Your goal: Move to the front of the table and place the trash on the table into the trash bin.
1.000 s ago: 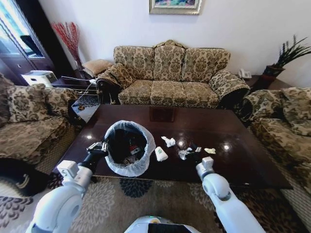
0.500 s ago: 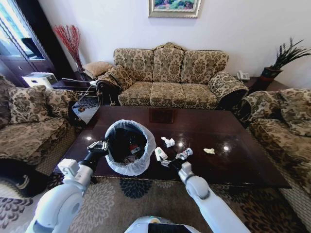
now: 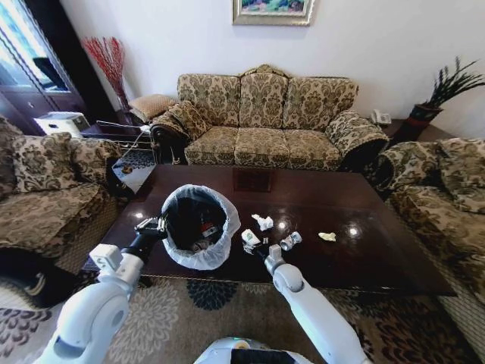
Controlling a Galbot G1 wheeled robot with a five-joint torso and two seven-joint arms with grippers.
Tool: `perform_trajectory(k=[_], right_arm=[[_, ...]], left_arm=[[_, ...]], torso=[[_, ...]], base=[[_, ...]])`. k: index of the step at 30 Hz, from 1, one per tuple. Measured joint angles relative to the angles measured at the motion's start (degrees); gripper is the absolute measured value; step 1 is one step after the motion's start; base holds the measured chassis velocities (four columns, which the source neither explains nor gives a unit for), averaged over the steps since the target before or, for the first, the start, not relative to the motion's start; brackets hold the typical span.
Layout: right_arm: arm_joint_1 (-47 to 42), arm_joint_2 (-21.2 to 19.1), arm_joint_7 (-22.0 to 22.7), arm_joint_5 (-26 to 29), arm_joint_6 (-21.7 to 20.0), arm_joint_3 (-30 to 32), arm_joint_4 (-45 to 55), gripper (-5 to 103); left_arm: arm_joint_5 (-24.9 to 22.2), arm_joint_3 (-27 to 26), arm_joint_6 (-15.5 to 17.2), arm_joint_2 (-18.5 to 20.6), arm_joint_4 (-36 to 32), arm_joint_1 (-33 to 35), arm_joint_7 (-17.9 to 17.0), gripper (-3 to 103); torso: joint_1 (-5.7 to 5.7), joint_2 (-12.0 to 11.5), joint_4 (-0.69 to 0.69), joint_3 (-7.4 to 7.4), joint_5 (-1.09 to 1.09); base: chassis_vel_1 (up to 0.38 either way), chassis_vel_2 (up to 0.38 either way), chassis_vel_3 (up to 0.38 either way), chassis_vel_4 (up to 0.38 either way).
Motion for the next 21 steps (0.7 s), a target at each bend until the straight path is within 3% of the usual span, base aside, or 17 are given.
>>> perform_trajectory(k=[1, 3, 5, 11, 12, 15, 17, 21], right_arm=[[0.0, 0.0, 0.0, 0.0, 0.0, 0.0, 0.0, 72], [0.0, 0.5, -0.1, -0.2, 0.2, 0.4, -0.5, 61], [0.0, 0.8, -0.1, -0.4, 0.4, 0.7, -0.7, 61], [-0.9, 0.8, 1.6, -0.9, 1.1, 2.9, 3.3, 33], [-0.9, 0.8, 1.6, -0.9, 1.1, 2.9, 3.3, 33], [-1.2, -1.1, 3.8, -0.7, 1.4, 6.0, 11.6, 17], [-1.0, -2.1, 4.3, -0.6, 1.5, 7.0, 14.3, 17], [2.5, -6.8, 5.7, 3.8, 0.6, 9.7, 23.9, 5]], left_arm=[[0.0, 0.0, 0.0, 0.0, 0.0, 0.0, 0.0, 2], [-0.4, 0.4, -0.8, 0.0, 0.5, -0.5, -0.7, 2], [-0.5, 0.5, -0.9, 0.1, 0.7, -0.8, -1.0, 2], [-0.9, 0.6, -0.9, 1.1, 1.2, -1.6, -1.0, 2], [-0.9, 0.6, -0.9, 1.1, 1.2, -1.6, -1.0, 2], [-1.0, 0.7, -0.9, 2.1, 1.9, -2.1, -0.9, 2], [-1.1, 0.8, -0.9, 2.5, 2.1, -2.4, -0.9, 2], [-2.6, 1.6, -0.2, 5.5, 3.2, -4.0, -0.9, 2]], torso=[[0.00, 0.0, 0.00, 0.00, 0.00], [-0.01, 0.0, 0.00, -0.01, 0.00], [-0.01, 0.0, 0.00, -0.01, 0.00], [0.00, 0.0, 0.00, 0.00, 0.02], [0.00, 0.0, 0.00, 0.00, 0.02], [0.00, 0.0, 0.01, 0.00, 0.00], [0.00, 0.0, 0.01, 0.00, 0.01], [0.00, 0.0, 0.00, 0.00, 0.00]], base=[[0.000, 0.000, 0.000, 0.000], [0.000, 0.000, 0.000, 0.000], [0.000, 0.000, 0.000, 0.000], [0.000, 0.000, 0.000, 0.000], [0.000, 0.000, 0.000, 0.000], [0.000, 0.000, 0.000, 0.000], [0.000, 0.000, 0.000, 0.000], [0.000, 0.000, 0.000, 0.000]])
